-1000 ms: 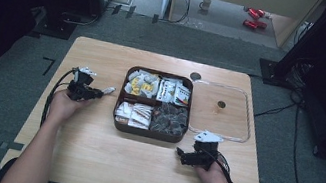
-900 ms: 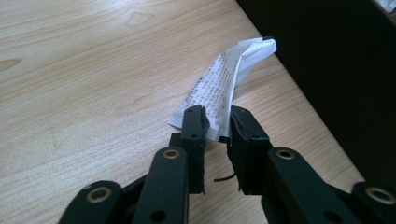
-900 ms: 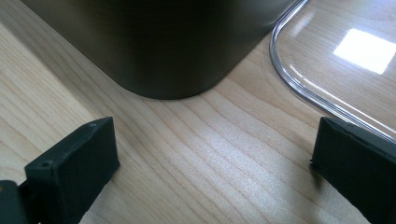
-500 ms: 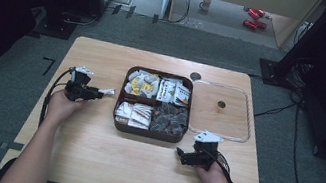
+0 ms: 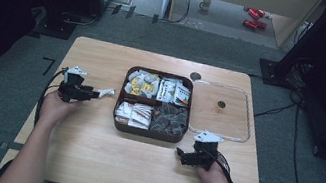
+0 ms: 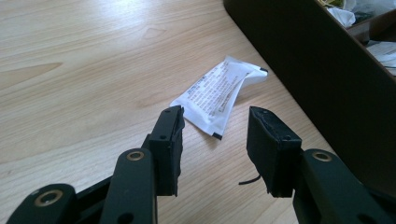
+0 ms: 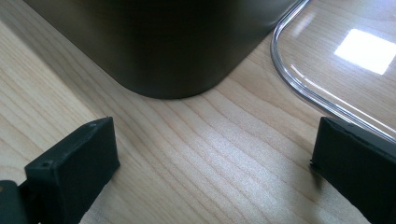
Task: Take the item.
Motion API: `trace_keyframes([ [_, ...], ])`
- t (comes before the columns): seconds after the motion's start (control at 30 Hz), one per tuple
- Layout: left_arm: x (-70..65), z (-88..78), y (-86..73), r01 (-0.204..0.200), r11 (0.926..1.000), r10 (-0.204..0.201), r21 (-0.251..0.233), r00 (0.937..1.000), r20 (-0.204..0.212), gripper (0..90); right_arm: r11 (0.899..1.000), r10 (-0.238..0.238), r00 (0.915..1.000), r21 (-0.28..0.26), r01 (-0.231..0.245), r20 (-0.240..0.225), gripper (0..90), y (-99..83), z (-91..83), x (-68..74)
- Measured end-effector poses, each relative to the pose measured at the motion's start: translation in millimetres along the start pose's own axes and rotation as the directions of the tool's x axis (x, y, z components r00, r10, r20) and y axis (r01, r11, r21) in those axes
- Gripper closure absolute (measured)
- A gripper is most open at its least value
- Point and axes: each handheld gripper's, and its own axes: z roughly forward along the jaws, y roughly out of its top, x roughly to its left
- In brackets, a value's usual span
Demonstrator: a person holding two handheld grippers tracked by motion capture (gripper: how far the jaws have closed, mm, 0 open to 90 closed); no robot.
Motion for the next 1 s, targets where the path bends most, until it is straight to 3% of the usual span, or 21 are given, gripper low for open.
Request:
trace_keyframes([
  [0.53, 12.3, -9.1, -15.1, 0.034, 0.9992, -0.035, -0.019, 0.9988, -0.034, 49.4, 1.000, -0.008, 0.9999, 0.000, 0.008, -0.007, 0.0, 0.9, 1.1, -0.4],
  [1.0, 30.3, -13.2, -25.9, 0.081, 0.9967, -0.080, 0.004, 0.9929, -0.088, 44.8, 1.000, -0.011, 0.9999, 0.000, 0.011, -0.009, 0.0, 1.3, 1.4, -0.5],
])
